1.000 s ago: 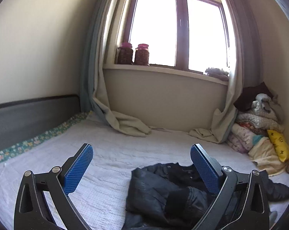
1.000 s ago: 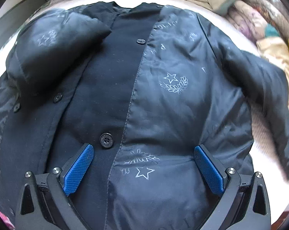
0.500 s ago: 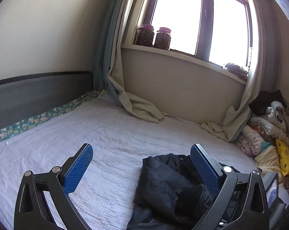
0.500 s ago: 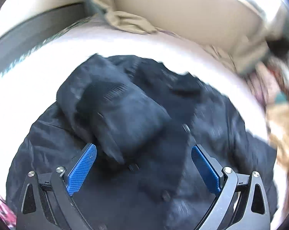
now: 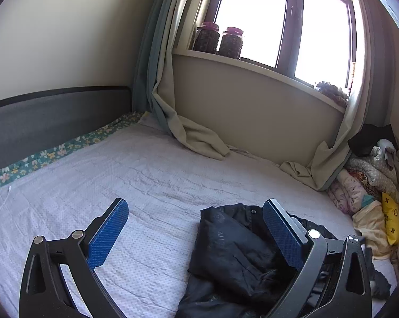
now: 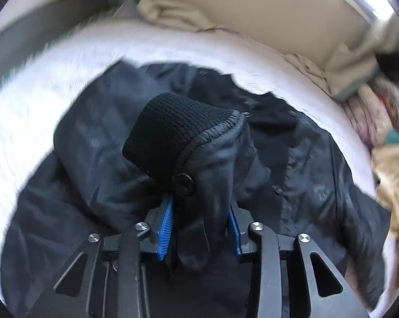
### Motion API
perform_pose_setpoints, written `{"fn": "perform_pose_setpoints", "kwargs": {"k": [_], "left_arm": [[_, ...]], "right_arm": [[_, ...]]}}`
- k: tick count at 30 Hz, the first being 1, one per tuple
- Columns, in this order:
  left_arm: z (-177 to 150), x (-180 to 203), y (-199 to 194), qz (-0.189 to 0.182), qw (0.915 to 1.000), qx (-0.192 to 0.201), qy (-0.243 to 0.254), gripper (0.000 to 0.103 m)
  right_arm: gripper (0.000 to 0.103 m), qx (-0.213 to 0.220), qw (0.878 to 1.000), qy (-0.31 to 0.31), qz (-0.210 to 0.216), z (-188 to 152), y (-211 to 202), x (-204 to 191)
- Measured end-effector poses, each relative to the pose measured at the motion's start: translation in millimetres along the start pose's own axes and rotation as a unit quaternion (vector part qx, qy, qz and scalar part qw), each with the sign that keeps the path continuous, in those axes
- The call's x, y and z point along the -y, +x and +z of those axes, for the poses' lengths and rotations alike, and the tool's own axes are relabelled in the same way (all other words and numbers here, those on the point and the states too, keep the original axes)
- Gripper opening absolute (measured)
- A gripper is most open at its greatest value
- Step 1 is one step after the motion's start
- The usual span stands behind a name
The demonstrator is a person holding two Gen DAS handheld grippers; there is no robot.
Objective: Fold large clothes
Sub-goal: 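Grasp the knit cuff of the other sleeve with the right tool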
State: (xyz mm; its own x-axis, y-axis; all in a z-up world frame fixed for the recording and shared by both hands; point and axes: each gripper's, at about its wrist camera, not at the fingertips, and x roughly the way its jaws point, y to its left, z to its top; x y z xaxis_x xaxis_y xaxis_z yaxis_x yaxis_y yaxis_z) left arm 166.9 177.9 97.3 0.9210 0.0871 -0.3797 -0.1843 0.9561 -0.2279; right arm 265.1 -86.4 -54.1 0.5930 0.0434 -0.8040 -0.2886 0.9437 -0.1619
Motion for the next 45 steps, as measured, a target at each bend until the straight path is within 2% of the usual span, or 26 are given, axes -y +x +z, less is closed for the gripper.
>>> {"fn": "perform_pose_setpoints", "kwargs": {"k": [4,5,6,8,9,11,14,17,19,23,25,29,31,32,33,34,35,36,39,40,41,42,45], "left_arm": [[-2.1,-1.6,4.3,0.002,1.0000,-0.008,-0.003,0.103],[-2.9,-1.2,6.0,0.001,0.9999,-0.012,-0.003,0.103],[-3.4,-0.3,7.6,0.001,0.9999,-0.016,-0.004,0.103],[-5.8,2.3,11.3,0.000,0.9997,-0.024,-0.003,0.103],[-7.7,4.6,13.6,-0.001,0.9996,-0.029,0.000,0.103],[-11.5,9.6,17.5,0.001,0.9994,-0.035,0.006,0.103],[-18.8,20.3,24.2,0.006,0.9987,-0.046,0.023,0.103],[-26.5,31.9,30.8,0.006,0.9976,-0.058,0.038,0.103],[-31.2,39.6,34.4,0.005,0.9967,-0.065,0.049,0.103],[-37.2,52.0,37.0,0.002,0.9952,-0.072,0.066,0.103],[-38.7,55.0,37.4,-0.003,0.9948,-0.076,0.067,0.103],[-39.2,53.9,39.2,-0.006,0.9944,-0.082,0.066,0.103],[-38.6,51.1,41.5,-0.006,0.9942,-0.089,0.060,0.103],[-38.1,49.2,42.7,-0.006,0.9940,-0.094,0.056,0.103],[-37.4,47.4,43.5,-0.006,0.9939,-0.097,0.052,0.103],[-36.8,46.5,43.6,-0.007,0.9939,-0.099,0.049,0.103],[-35.9,46.0,43.5,-0.006,0.9940,-0.100,0.043,0.103],[-34.2,43.9,43.8,-0.007,0.9941,-0.102,0.038,0.103],[-30.1,41.6,44.0,-0.005,0.9945,-0.101,0.029,0.103],[-28.9,40.5,44.2,-0.002,0.9945,-0.101,0.028,0.103],[-28.6,40.2,44.5,-0.001,0.9945,-0.101,0.027,0.103],[-28.0,39.1,46.0,0.002,0.9944,-0.102,0.026,0.103],[-29.8,38.9,51.7,0.009,0.9936,-0.109,0.026,0.103]], "right_arm": [[0.033,0.015,0.994,0.096,0.040,-14.7,-26.7,48.2],[0.042,0.011,0.988,0.135,0.073,-24.4,-32.3,68.8],[0.056,0.009,0.982,0.163,0.098,-32.1,-34.4,85.2],[0.076,0.020,0.969,0.206,0.134,-49.0,-45.0,109.8],[0.082,0.034,0.963,0.223,0.148,-57.4,-52.7,122.6],[0.087,0.062,0.952,0.257,0.155,-73.8,-68.7,148.3],[0.088,0.077,0.934,0.303,0.175,-82.7,-79.4,184.5],[0.088,0.078,0.926,0.334,0.159,-89.9,-76.3,210.3],[0.088,0.057,0.913,0.363,0.174,-97.3,-62.2,222.6],[0.088,-0.005,0.878,0.421,0.228,-115.2,-28.5,226.8],[0.088,-0.026,0.868,0.435,0.239,-123.6,-16.3,223.0],[0.088,-0.070,0.838,0.470,0.268,-136.1,12.6,212.3],[0.085,-0.083,0.828,0.473,0.290,-134.7,28.2,203.1],[0.076,-0.086,0.828,0.468,0.297,-132.1,33.4,197.0],[0.060,-0.087,0.831,0.457,0.304,-127.7,38.8,190.6],[0.052,-0.090,0.836,0.445,0.309,-122.6,42.6,184.3],[0.044,-0.094,0.843,0.436,0.301,-119.0,43.5,180.7],[0.035,-0.095,0.857,0.421,0.282,-110.6,42.6,175.7],[0.022,-0.072,0.888,0.376,0.254,-80.7,27.1,170.2],[0.018,-0.049,0.900,0.357,0.247,-66.4,16.1,170.3],[0.007,-0.029,0.908,0.342,0.241,-56.4,7.2,170.8],[0.006,0.001,0.919,0.320,0.229,-42.6,-6.1,171.6],[0.006,0.081,0.941,0.264,0.198,-12.4,-37.3,169.9]]}}
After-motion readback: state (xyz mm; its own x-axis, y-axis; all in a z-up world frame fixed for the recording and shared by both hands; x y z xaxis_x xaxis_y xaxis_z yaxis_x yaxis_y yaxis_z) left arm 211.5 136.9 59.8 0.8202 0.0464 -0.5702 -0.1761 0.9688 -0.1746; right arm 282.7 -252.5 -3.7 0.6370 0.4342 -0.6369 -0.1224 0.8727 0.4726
